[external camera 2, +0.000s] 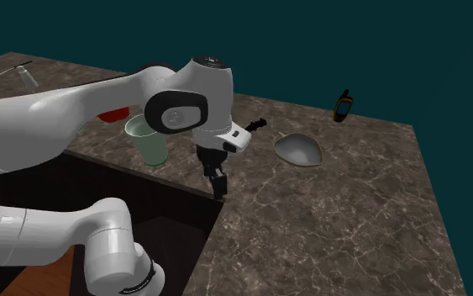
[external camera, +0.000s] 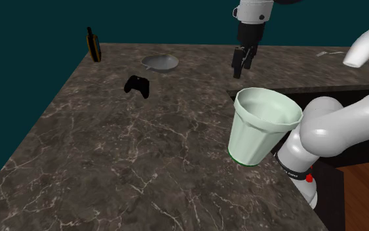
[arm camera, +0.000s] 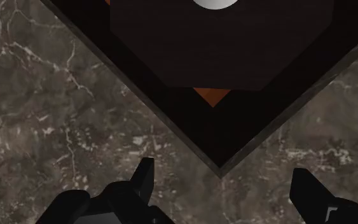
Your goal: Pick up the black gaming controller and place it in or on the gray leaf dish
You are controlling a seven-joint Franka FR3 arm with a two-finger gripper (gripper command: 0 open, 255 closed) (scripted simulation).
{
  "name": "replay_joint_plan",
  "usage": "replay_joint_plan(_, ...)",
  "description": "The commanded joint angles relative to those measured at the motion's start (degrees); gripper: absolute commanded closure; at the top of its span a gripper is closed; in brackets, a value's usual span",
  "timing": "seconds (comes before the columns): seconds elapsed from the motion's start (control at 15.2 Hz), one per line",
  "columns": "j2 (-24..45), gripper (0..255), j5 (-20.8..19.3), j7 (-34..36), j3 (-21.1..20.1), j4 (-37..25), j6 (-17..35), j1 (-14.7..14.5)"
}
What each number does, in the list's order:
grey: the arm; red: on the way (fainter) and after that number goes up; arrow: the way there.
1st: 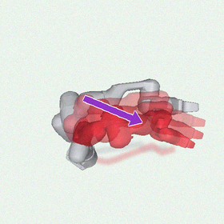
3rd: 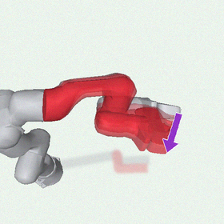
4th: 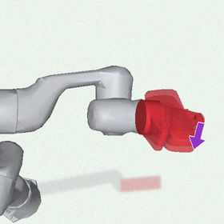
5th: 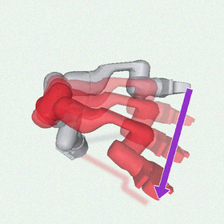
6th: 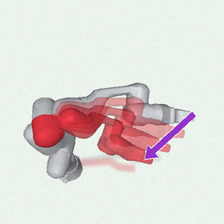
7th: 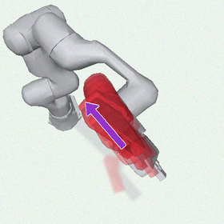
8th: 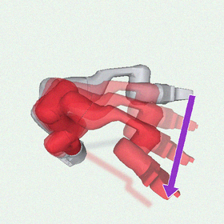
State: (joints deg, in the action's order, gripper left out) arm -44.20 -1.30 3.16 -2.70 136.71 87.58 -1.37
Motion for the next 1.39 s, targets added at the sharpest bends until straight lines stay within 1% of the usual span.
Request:
replay_joint_plan(0.0, 0.0, 0, 0.0, 0.0, 0.0, 0.0, 0.0, 0.0)
replay_joint_plan(0.33, 8.98, 0, 2.49, 1.23, -2.47, -4.67, 5.4, -1.85)
replay_joint_plan(0.66, 18.09, 0, 4.16, 2.29, -4.91, -10.8, 9.6, -3.38)
replay_joint_plan(0.99, 27.28, 0, 4.92, 3.4, -7.3, -18.34, 12.53, -4.73)
replay_joint_plan(1.32, 36.63, 0, 4.7, 4.67, -9.61, -27.38, 14.13, -6.13)
